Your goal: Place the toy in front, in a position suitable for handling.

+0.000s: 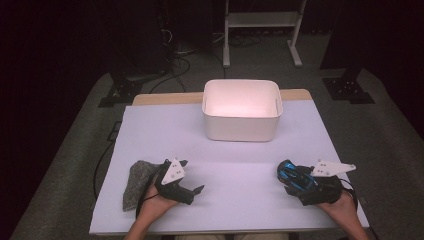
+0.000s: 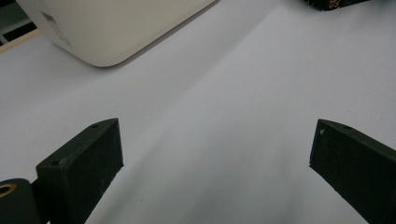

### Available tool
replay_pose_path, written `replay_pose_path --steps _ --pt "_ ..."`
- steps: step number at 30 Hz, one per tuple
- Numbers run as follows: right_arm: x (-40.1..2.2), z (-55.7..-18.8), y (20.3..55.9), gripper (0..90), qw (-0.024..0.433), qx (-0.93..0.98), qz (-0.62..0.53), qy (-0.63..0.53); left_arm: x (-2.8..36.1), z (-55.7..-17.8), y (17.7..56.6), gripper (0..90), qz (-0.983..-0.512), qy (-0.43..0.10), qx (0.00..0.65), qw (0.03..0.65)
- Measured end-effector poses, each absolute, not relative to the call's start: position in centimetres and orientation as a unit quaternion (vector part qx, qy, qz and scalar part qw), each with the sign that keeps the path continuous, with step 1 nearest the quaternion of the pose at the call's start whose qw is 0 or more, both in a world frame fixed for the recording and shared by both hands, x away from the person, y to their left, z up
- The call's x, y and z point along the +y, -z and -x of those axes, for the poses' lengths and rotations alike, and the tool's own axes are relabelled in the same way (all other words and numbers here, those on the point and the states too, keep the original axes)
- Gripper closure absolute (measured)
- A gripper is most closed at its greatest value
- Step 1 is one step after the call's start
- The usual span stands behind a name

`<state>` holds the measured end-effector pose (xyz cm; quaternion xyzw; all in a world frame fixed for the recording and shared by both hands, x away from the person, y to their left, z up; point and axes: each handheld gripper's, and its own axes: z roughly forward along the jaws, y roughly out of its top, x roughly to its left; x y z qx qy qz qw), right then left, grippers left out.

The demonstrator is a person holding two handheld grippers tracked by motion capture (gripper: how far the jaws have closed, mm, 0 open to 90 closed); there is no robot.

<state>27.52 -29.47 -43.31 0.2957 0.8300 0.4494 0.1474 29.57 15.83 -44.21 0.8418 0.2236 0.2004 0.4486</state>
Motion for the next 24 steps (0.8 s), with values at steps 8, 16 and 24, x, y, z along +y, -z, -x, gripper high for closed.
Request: replay_pose_path --steps 8,16,24 --pt "-29.71 -27.58 43.36 14.0 0.151 0.829 -0.299 -0.448 15.79 -29.57 44.29 1.8 -0.844 -0.201 0.222 0.445" --pt "-29.93 -27.73 43.36 14.0 0.157 0.828 -0.304 -0.445 15.81 -29.51 44.3 1.8 -0.846 -0.2 0.219 0.444" --pt "-30.28 -27.93 43.4 14.0 0.165 0.825 -0.317 -0.438 15.93 -29.41 44.3 1.8 -0.845 -0.2 0.221 0.444"
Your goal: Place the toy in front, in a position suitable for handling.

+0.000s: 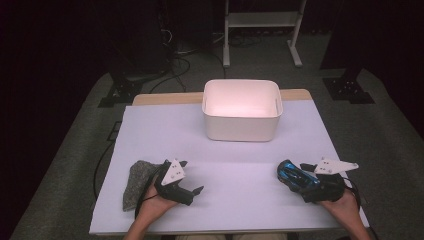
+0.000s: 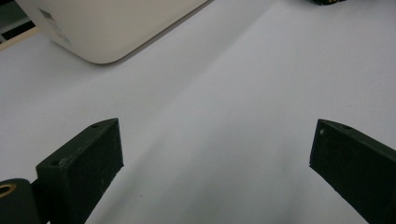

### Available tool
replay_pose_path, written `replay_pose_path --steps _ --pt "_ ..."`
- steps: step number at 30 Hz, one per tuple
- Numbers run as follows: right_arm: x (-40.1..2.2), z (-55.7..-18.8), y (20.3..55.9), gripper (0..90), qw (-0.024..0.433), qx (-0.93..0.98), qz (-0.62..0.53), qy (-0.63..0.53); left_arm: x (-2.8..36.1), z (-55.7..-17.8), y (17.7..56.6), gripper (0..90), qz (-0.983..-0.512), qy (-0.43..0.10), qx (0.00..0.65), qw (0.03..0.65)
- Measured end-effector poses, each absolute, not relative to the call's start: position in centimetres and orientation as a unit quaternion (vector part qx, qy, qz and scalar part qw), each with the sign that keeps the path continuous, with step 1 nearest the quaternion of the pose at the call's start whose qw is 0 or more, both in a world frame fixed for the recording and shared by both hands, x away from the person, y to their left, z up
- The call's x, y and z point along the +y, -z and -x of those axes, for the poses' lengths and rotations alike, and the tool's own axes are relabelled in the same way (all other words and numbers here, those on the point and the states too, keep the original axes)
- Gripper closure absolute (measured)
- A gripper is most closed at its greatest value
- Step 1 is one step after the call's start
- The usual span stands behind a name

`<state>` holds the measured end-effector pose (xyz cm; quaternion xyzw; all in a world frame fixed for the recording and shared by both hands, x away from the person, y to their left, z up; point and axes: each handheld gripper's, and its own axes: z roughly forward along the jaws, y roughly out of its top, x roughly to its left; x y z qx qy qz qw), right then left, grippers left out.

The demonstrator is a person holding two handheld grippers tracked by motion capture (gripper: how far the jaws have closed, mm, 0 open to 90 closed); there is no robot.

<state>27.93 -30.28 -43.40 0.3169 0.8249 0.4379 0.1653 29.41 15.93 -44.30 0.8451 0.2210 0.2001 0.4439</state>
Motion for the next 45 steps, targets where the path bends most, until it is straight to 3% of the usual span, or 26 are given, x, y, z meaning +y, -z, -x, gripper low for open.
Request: replay_pose_path --steps 13,45 --pt "-31.0 -28.5 43.9 14.0 0.173 0.834 -0.327 -0.409 16.0 -29.3 44.3 1.8 -0.848 -0.198 0.217 0.44" --pt "-31.4 -29.5 45.4 13.9 0.139 0.856 -0.336 -0.366 15.9 -29.3 44.5 1.8 -0.853 -0.19 0.211 0.439"
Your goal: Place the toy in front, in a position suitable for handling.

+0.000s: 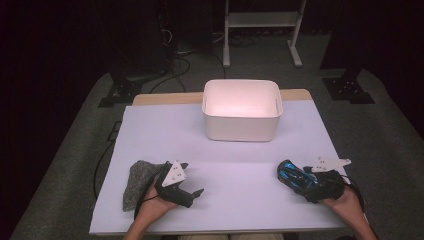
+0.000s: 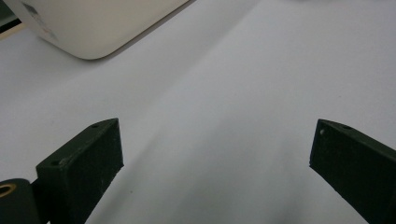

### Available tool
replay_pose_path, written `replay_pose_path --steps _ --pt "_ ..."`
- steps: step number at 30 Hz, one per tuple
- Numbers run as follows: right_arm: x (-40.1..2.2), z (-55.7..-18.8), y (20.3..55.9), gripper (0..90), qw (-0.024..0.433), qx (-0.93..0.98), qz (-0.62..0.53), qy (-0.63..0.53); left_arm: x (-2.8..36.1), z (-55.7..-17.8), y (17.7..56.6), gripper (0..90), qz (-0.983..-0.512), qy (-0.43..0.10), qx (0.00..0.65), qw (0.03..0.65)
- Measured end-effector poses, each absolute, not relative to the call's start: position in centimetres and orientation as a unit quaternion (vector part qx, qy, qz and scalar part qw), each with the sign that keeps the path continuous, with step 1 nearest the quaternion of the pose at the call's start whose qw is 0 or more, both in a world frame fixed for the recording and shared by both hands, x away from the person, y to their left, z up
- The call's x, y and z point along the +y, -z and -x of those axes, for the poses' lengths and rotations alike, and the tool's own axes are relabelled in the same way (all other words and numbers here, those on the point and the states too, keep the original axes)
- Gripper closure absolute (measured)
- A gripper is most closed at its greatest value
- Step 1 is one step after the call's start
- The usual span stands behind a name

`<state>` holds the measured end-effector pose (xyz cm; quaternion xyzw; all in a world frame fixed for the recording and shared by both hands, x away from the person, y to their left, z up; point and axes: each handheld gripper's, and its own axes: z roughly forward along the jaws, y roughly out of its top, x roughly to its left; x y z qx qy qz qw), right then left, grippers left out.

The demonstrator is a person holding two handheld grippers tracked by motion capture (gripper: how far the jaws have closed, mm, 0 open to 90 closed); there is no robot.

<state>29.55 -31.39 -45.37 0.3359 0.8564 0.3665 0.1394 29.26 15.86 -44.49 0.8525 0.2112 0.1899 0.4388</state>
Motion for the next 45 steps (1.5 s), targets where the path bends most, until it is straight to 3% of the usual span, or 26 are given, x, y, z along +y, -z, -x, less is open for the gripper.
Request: replay_pose_path --steps 36,40,45 --pt "-31.13 -29.84 46.09 13.6 0.137 0.866 -0.333 -0.347 15.8 -29.23 44.62 1.8 -0.857 -0.185 0.209 0.434" --pt "-31.01 -29.84 45.94 15.3 0.135 0.867 -0.337 -0.34 15.76 -29.19 44.63 1.8 -0.857 -0.187 0.208 0.433" --pt "-31.11 -29.75 45.69 24.7 0.134 0.868 -0.338 -0.339 15.74 -29.16 44.63 1.9 -0.858 -0.187 0.207 0.432"
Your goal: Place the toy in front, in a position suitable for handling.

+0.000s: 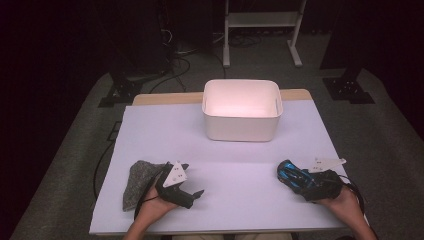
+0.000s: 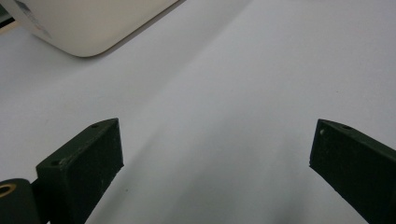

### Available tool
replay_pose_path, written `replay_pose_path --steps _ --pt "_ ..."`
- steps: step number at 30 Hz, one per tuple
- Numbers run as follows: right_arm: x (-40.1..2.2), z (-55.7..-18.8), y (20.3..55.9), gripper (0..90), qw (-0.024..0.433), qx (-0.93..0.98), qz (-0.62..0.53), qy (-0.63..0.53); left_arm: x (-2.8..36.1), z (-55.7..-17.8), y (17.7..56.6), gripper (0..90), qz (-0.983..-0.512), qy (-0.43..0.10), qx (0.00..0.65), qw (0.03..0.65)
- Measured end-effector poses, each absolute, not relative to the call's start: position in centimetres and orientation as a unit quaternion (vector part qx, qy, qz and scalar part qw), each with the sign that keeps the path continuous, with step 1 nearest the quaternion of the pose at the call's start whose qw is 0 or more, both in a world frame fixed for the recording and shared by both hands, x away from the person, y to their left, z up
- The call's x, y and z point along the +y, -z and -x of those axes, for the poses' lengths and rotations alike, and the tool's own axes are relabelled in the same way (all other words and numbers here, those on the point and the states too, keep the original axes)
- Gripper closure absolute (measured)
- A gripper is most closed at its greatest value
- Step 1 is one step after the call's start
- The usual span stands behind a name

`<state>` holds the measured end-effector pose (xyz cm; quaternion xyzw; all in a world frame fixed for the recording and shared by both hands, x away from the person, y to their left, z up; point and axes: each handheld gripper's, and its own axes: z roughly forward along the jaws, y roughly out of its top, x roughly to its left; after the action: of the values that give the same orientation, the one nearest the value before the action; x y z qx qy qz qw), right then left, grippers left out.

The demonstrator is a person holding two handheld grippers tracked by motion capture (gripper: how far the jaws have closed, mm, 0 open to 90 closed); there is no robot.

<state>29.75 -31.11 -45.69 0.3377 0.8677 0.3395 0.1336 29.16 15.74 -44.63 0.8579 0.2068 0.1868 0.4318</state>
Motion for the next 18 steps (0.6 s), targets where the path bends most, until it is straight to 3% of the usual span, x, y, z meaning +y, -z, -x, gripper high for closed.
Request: replay_pose_path --steps 18 --pt "-30.9 -29.59 45.51 25.0 0.139 0.867 -0.342 -0.334 15.95 -29.16 44.57 1.8 -0.856 -0.188 0.208 0.434"
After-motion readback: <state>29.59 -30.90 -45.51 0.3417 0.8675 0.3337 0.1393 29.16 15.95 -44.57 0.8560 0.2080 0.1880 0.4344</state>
